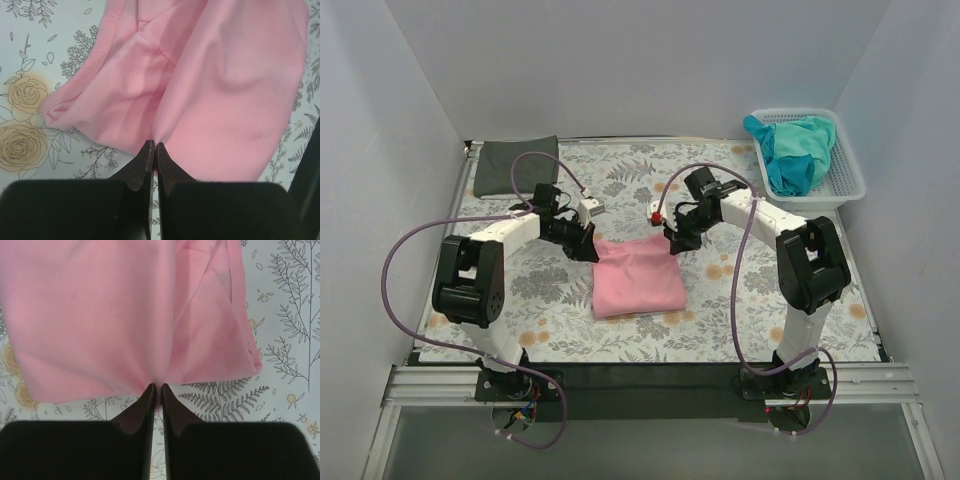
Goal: Fold and stack the t-shirts
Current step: Fold the tshirt
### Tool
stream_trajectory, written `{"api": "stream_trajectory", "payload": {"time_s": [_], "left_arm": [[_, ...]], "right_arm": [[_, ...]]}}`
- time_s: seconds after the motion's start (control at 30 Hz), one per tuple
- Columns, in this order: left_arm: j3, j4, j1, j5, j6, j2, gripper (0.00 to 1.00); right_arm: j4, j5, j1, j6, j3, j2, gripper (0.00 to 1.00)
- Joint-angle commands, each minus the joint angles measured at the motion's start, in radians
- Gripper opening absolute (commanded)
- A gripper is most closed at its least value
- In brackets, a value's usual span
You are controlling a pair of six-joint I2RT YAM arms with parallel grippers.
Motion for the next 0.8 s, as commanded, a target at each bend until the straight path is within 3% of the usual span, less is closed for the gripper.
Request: {"api": "stream_trajectory", "payload": {"time_s": [0.0,0.03,0.07,0.1,0.17,0.23,0.33,0.6,0.77], "left_arm": [[0.064,0.045,0.004,-0.032,-0.026,0.015,0.03],[0.081,0.037,0.004,-0.032,-0.023,0.015,0.07],[0.092,0.014,0.004,-0.031,-0.016,0.014,0.11],[0.101,0.002,0.004,-0.023,0.000,0.004,0.21],[0.124,-0.020,0.004,0.004,0.005,-0.031,0.27],[0.135,-0.018,0.000,0.046,-0.007,-0.061,0.36],[0.148,0.005,-0.046,0.044,-0.024,-0.065,0.36],[0.133,0.170,-0.164,-0.026,-0.072,-0.022,0.37],[0.113,0.213,-0.212,-0.052,-0.058,0.007,0.39]], "right_arm": [[-0.007,0.023,-0.007,0.033,0.057,0.014,0.17],[-0.007,0.031,-0.010,0.060,0.065,0.008,0.34],[-0.007,0.034,-0.022,0.076,0.088,0.004,0.39],[-0.009,0.023,-0.033,0.097,0.103,-0.004,0.43],[-0.021,0.002,-0.075,0.189,0.183,-0.012,0.45],[-0.038,-0.064,-0.105,0.235,0.249,0.002,0.41],[-0.056,-0.165,-0.136,0.329,0.359,0.068,0.31],[-0.072,-0.444,-0.126,0.543,0.554,0.302,0.24],[-0.061,-0.495,-0.088,0.593,0.600,0.427,0.16]]}}
